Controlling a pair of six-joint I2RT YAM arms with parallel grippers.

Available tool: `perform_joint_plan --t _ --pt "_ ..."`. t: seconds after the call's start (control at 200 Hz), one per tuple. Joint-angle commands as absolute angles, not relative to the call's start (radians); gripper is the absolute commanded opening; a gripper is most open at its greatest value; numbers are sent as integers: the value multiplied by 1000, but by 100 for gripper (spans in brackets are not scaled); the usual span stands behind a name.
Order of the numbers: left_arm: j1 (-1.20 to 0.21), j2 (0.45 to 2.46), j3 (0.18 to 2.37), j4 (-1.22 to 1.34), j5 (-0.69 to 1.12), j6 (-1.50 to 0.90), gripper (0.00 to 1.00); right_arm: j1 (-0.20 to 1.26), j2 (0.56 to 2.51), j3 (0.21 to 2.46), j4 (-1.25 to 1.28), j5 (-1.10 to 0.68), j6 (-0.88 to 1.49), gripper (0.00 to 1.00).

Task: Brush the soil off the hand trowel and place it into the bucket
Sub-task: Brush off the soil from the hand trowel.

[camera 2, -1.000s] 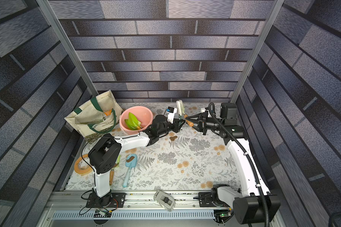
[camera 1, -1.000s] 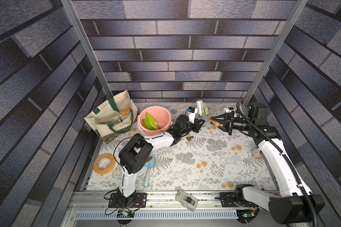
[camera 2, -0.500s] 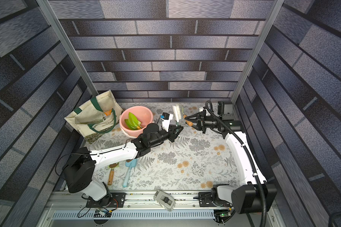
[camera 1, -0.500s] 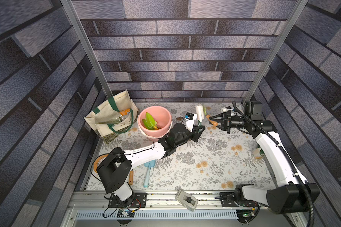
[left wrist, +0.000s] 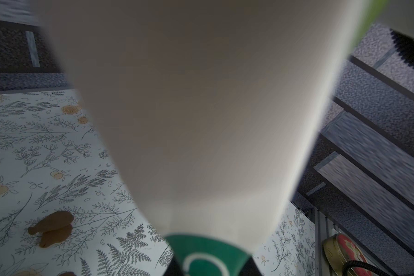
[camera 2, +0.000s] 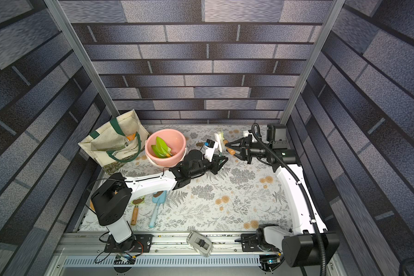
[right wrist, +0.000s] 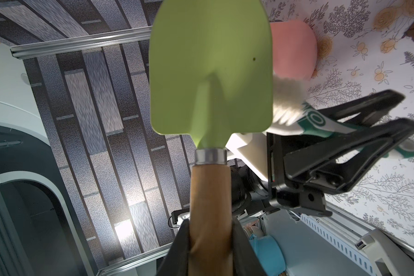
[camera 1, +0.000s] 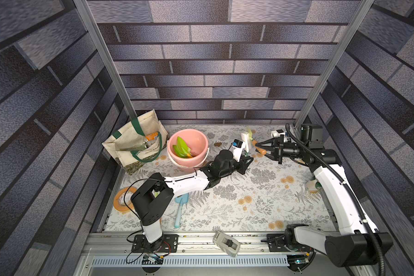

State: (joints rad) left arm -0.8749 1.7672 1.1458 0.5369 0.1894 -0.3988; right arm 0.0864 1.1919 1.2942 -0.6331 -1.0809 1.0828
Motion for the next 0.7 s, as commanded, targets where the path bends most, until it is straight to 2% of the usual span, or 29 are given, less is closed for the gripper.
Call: perform_joint_plan --t 0.0,0.476,0.581,0.696 --pt "-849 1798 1226 539 249 -340 0 90 1160 1288 -646 -1107 1075 2" --pt "-783 2004 1488 427 292 -339 0 90 1113 1307 -624 -1086 1112 2" --pt "-762 1958 1449 431 279 -353 0 89 1142 1358 -627 -1077 1087 2" --pt "-736 1832 1339 430 221 -333 0 100 1217 1495 -721 -1033 957 2"
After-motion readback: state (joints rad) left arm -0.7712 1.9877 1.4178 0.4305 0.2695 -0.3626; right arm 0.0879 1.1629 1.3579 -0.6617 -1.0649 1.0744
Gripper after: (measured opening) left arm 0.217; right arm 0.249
